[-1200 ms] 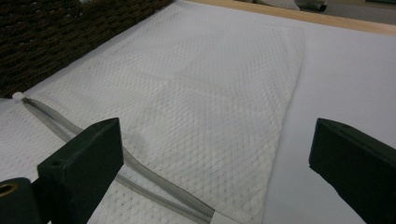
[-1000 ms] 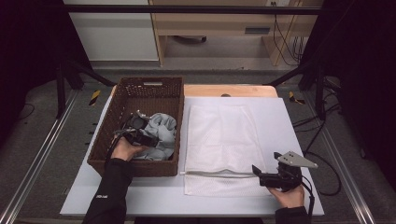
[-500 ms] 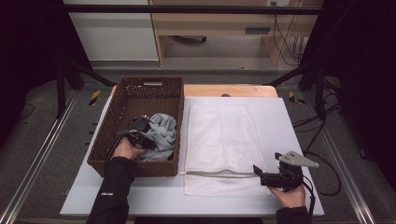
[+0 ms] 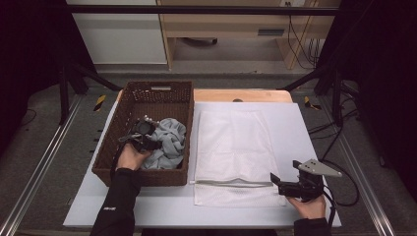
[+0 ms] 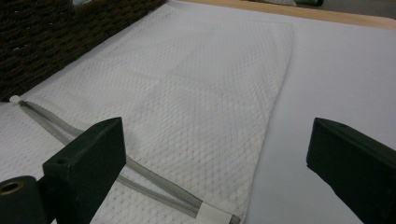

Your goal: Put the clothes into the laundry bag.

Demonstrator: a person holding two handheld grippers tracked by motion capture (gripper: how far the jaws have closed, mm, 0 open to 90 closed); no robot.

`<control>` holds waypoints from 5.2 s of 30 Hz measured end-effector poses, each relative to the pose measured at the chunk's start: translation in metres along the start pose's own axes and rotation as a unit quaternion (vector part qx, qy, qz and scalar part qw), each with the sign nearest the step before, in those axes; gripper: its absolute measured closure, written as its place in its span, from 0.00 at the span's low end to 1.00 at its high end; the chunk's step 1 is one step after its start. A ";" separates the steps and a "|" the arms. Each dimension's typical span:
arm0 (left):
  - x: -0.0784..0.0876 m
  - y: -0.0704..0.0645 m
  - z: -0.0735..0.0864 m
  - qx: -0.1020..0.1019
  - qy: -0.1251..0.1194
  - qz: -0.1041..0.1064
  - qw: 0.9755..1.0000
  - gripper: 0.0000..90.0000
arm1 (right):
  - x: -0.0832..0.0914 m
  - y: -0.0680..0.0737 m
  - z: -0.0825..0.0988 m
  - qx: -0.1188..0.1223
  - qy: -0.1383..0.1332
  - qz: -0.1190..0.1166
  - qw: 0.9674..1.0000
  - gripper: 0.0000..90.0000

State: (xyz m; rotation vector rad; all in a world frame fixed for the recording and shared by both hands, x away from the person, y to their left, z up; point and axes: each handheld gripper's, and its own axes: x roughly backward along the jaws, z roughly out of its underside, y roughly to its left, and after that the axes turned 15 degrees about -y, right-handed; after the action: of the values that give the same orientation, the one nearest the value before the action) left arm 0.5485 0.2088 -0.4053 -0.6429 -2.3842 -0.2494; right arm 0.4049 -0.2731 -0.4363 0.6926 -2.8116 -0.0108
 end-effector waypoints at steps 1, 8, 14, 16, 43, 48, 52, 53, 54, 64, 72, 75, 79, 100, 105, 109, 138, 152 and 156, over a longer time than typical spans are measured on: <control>0.004 0.000 -0.001 0.002 -0.016 -0.007 1.000 0.80 | 0.000 0.000 0.000 0.000 -0.001 -0.001 1.000 0.06; 0.029 -0.003 -0.003 -0.024 -0.129 -0.043 0.990 0.80 | 0.000 0.001 -0.001 0.001 -0.002 -0.005 1.000 0.07; 0.052 0.000 -0.007 -0.001 -0.219 -0.053 0.974 0.81 | 0.001 0.001 -0.002 0.000 -0.006 -0.005 1.000 0.07; 0.060 -0.002 -0.009 -0.002 -0.244 -0.060 0.968 0.81 | 0.001 0.002 -0.002 0.001 -0.006 -0.005 1.000 0.07; 0.168 -0.025 -0.067 -0.012 -0.453 -0.079 0.888 0.82 | 0.001 0.002 -0.002 0.002 -0.010 -0.012 1.000 0.08; 0.189 -0.034 -0.080 -0.013 -0.482 -0.077 0.873 0.82 | 0.001 0.001 -0.001 0.004 -0.009 -0.012 1.000 0.08; 0.204 -0.044 -0.090 -0.016 -0.501 -0.066 0.863 0.82 | 0.002 0.001 -0.002 0.003 -0.013 -0.013 1.000 0.08; 0.207 -0.047 -0.091 -0.016 -0.504 -0.067 0.861 0.82 | 0.003 0.001 -0.002 0.003 -0.012 -0.013 1.000 0.08; 0.209 -0.049 -0.093 -0.015 -0.506 -0.061 0.860 0.82 | 0.003 0.001 -0.002 0.003 -0.013 -0.013 1.000 0.08; 0.220 -0.082 -0.106 -0.022 -0.528 -0.017 0.849 0.82 | 0.004 0.001 -0.003 0.004 -0.015 -0.013 1.000 0.09; 0.218 -0.117 -0.119 -0.030 -0.532 0.023 0.846 0.82 | 0.006 0.001 -0.004 0.004 -0.017 -0.013 1.000 0.10; 0.214 -0.131 -0.125 -0.038 -0.533 0.036 0.844 0.81 | 0.007 0.000 -0.004 0.004 -0.020 -0.010 1.000 0.10; 0.209 -0.146 -0.128 -0.041 -0.533 0.052 0.843 0.81 | 0.009 -0.001 -0.004 0.008 -0.020 -0.004 1.000 0.10; 0.076 -0.241 -0.106 -0.067 -0.423 0.154 0.891 0.81 | 0.019 -0.015 -0.003 0.001 -0.020 0.029 0.999 0.13; 0.042 -0.254 -0.091 -0.064 -0.391 0.168 0.903 0.81 | 0.022 -0.020 -0.002 -0.001 -0.022 0.036 0.999 0.13; 0.013 -0.263 -0.077 -0.072 -0.356 0.177 0.915 0.79 | 0.025 -0.022 -0.002 -0.004 -0.025 0.044 0.999 0.13; 0.027 -0.228 0.008 -0.110 -0.205 0.169 0.958 0.47 | -0.003 0.020 -0.023 0.018 -0.023 -0.020 0.999 0.04; 0.018 -0.196 0.077 -0.093 -0.168 0.158 0.969 0.87 | -0.080 0.044 0.017 0.024 0.094 -0.031 0.995 0.14; 0.016 -0.191 0.085 -0.099 -0.161 0.155 0.970 0.88 | -0.085 0.043 0.025 0.017 0.120 -0.023 0.992 0.22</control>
State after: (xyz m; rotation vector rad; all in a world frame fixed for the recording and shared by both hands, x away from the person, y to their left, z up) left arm 0.3947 0.0782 -0.4636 -1.2178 -2.5346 -0.2637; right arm 0.4521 -0.1975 -0.4775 0.7135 -2.5706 0.1052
